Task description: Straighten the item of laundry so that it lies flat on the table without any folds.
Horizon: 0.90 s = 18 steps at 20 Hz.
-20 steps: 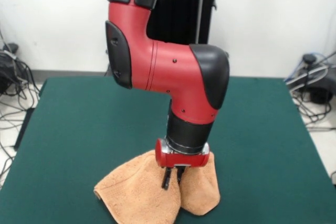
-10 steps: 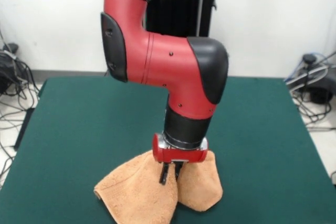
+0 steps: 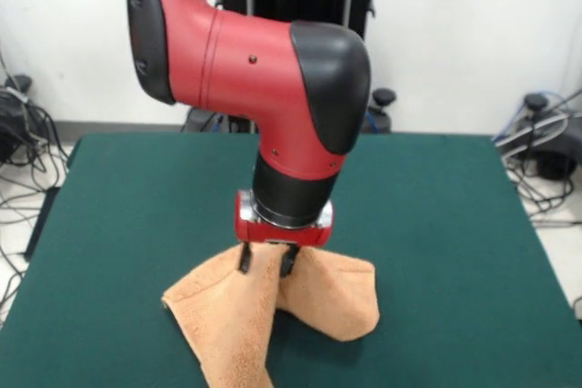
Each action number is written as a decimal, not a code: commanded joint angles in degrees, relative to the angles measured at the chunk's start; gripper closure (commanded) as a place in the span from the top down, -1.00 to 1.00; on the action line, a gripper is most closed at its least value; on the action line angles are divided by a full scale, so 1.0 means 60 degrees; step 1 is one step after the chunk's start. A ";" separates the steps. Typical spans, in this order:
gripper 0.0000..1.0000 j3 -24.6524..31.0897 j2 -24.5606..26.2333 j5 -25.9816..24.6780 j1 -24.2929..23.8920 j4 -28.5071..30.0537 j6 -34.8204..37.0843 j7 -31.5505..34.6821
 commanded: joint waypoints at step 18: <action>1.00 0.1020 0.0041 -0.0062 0.0006 -0.0049 0.1228 -0.0061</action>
